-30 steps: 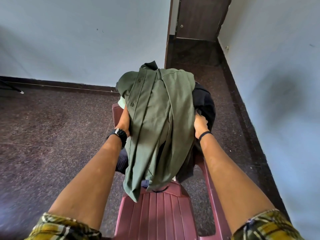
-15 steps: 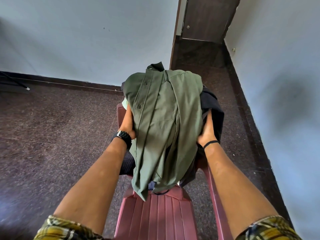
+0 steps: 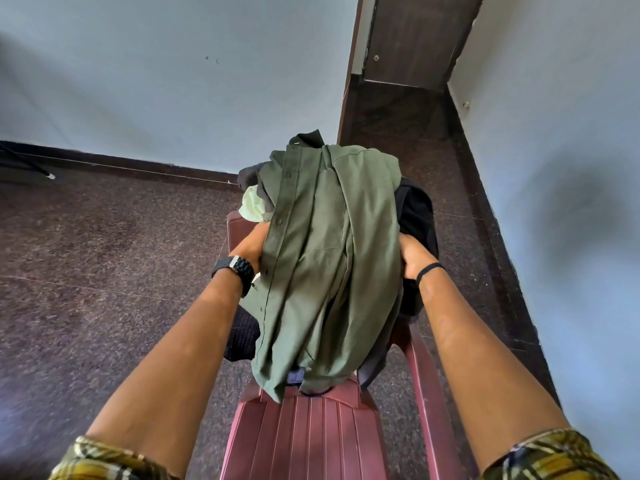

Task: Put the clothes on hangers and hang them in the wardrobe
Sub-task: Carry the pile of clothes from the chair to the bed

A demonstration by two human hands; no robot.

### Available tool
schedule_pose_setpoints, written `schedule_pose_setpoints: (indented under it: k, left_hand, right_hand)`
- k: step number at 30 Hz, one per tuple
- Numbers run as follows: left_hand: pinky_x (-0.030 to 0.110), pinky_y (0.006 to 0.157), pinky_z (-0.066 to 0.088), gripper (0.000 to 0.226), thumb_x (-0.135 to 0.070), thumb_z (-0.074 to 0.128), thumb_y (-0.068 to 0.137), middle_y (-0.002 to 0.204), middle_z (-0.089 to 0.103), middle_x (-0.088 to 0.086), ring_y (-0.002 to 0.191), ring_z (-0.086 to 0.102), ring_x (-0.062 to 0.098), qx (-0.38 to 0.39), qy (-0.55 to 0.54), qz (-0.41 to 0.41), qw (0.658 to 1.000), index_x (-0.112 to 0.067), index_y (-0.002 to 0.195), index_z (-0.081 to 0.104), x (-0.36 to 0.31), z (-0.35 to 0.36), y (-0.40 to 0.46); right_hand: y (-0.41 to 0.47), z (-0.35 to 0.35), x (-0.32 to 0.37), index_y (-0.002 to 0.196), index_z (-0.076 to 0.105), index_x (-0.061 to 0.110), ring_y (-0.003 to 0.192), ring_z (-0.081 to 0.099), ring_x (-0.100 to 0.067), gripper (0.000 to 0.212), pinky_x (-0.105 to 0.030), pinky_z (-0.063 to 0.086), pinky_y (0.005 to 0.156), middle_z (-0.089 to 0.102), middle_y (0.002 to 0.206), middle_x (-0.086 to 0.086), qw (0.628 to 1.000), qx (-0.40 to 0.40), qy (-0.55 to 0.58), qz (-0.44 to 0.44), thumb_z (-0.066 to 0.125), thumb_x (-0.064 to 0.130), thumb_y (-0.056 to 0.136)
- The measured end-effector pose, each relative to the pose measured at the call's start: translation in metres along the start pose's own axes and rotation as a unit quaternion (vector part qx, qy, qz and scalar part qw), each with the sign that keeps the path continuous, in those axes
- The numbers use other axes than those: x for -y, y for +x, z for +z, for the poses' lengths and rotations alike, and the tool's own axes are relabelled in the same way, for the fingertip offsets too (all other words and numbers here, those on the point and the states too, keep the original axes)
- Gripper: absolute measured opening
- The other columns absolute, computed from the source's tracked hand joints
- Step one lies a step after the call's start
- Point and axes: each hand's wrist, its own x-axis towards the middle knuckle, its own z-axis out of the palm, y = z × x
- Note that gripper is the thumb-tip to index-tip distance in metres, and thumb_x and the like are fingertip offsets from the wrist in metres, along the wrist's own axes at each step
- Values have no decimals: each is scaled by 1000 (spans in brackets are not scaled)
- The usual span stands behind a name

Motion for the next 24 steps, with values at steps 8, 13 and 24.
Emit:
schedule_pose_setpoints:
  k: [8, 13, 24]
  left_hand:
    - [24, 64, 53, 35, -25, 36, 103, 62, 70, -6, 57, 65, 6, -4, 23, -6, 1000, -17, 85, 65, 5, -6, 4]
    - [17, 54, 53, 29, -21, 33, 104, 63, 70, -3, 58, 66, 8, 9, 21, -11, 1000, -11, 92, 57, -3, -7, 2]
    - [22, 68, 44, 34, -17, 23, 104, 69, 62, 3, 91, 48, 22, -70, 15, -1, 997, -13, 83, 49, -10, 0, 16]
  right_hand:
    - [-10, 30, -34, 85, 65, 20, 78, 59, -18, 32, -33, 48, 76, 64, 79, -1, 984, -48, 156, -71, 46, 42, 98]
    - [-13, 28, -25, 123, 56, 19, 98, 58, -21, 45, -33, 45, 79, 62, 95, 0, 977, -14, 179, -111, 30, 47, 101]
    - [-7, 19, 28, 90, 57, 20, 75, 52, -10, 35, -22, 48, 60, 61, 75, 3, 982, 62, 88, -155, 27, 31, 104]
